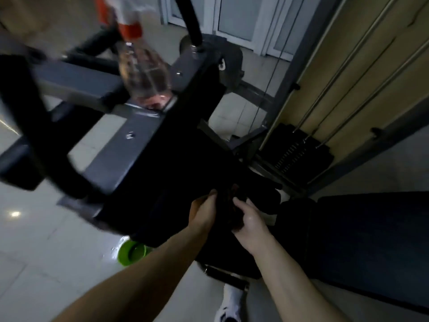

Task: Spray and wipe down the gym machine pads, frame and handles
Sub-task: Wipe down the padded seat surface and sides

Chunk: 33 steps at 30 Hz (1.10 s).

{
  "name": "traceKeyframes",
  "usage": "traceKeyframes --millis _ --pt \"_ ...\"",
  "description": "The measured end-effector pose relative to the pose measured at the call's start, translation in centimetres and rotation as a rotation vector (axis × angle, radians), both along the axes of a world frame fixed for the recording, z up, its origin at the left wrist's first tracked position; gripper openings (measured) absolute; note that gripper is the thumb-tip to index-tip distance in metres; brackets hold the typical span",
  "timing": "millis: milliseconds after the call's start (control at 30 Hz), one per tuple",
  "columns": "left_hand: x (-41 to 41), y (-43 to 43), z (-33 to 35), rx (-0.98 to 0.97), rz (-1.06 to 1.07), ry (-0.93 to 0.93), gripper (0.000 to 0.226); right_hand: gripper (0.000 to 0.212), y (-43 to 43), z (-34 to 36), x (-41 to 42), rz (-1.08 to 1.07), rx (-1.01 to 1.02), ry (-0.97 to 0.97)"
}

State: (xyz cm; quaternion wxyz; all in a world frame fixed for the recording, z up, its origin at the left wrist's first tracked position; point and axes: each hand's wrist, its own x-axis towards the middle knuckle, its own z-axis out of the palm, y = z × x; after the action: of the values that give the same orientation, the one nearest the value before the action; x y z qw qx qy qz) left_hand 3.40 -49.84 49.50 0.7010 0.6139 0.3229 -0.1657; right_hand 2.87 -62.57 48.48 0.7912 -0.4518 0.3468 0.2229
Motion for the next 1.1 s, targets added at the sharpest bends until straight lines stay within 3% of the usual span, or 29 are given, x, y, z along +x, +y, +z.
traceKeyframes --millis 67,133,200,267,400,500,567,633,800,967,1100 --pt "4.3 -2.5 -2.4 0.119 -0.066 0.042 0.016 0.048 -3.7 -2.4 3.7 -0.011 -0.018 0.025" --pt "8.3 -4.2 -4.9 0.360 -0.208 0.005 0.015 0.062 -7.2 -4.9 7.7 -0.043 -0.043 0.087" --pt "11.7 -4.5 -7.0 0.586 -0.318 -0.012 0.033 0.072 -9.6 -7.7 11.3 -0.052 -0.104 0.104" --pt "14.7 -3.7 -8.7 0.701 -0.349 -0.007 0.044 0.069 -10.7 -10.0 15.1 0.027 -0.191 0.031" --pt "19.9 -0.5 -12.3 1.011 -0.436 0.026 0.063 0.042 -8.0 -12.8 21.6 0.161 -0.489 -0.272" --pt "23.5 1.5 -14.0 1.201 -0.558 0.118 0.088 0.048 -4.8 -16.0 24.1 0.441 -0.919 -0.739" --pt "25.7 2.4 -15.3 1.246 -0.577 0.233 0.115 0.050 -3.4 -20.1 24.6 0.793 -1.062 -0.956" --pt "26.9 2.7 -16.2 1.243 -0.586 0.289 0.139 0.048 -3.3 -22.9 23.9 0.953 -1.106 -0.995" --pt "27.3 3.3 -17.2 1.291 -0.569 0.294 0.159 0.059 -3.3 -24.9 24.1 0.881 -1.172 -1.039" --pt "27.0 3.5 -17.3 1.328 -0.552 0.265 0.161 0.070 0.0 -25.8 27.5 0.780 -1.062 -1.188" --pt "26.8 3.5 -17.7 1.356 -0.534 0.231 0.154 0.050 3.9 -23.8 32.5 0.794 -1.055 -1.258"
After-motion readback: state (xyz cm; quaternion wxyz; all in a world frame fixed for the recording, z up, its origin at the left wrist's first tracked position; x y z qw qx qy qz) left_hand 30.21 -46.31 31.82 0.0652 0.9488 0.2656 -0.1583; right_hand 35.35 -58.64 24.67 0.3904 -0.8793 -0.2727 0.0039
